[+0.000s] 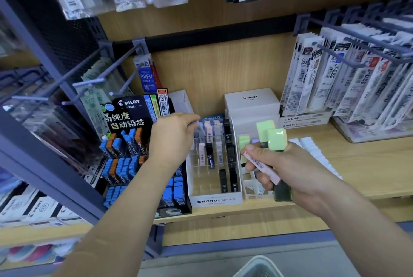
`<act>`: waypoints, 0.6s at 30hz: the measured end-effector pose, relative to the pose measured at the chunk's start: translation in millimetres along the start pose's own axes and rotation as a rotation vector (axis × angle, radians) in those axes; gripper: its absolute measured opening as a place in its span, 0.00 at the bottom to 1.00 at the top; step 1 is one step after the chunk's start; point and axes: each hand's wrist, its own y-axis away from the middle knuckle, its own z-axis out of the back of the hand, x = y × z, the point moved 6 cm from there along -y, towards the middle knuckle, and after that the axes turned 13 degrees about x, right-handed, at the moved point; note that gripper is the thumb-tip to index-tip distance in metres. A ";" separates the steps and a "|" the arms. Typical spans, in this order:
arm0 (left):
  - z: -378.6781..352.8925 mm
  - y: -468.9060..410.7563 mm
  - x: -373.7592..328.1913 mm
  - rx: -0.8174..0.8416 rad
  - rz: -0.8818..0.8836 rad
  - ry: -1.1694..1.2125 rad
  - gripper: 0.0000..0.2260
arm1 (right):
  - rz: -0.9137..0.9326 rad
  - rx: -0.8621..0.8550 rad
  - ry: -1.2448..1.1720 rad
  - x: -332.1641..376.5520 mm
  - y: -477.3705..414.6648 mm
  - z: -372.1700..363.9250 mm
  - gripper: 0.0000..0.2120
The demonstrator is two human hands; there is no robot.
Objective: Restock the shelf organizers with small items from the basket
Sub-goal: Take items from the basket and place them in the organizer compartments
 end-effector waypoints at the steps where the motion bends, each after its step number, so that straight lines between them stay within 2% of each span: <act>1: -5.6 -1.2 1.4 0.017 -0.009 -0.015 0.08 | -0.005 0.003 0.000 -0.3 0.5 0.2 0.09; 5: -20.4 -8.1 3.9 0.069 -0.066 -0.216 0.05 | -0.028 0.020 -0.004 -1.7 0.8 1.0 0.09; 9: -26.4 -11.2 0.4 0.104 -0.017 -0.341 0.09 | -0.041 0.058 0.006 -3.7 -0.2 -1.4 0.09; 14: -30.9 -14.0 4.2 0.164 0.115 -0.438 0.06 | -0.047 0.123 0.030 -6.1 -1.8 -8.4 0.11; 18: -36.0 -15.5 10.4 0.106 0.084 -0.509 0.10 | -0.050 0.158 0.032 -8.1 -2.8 -10.1 0.08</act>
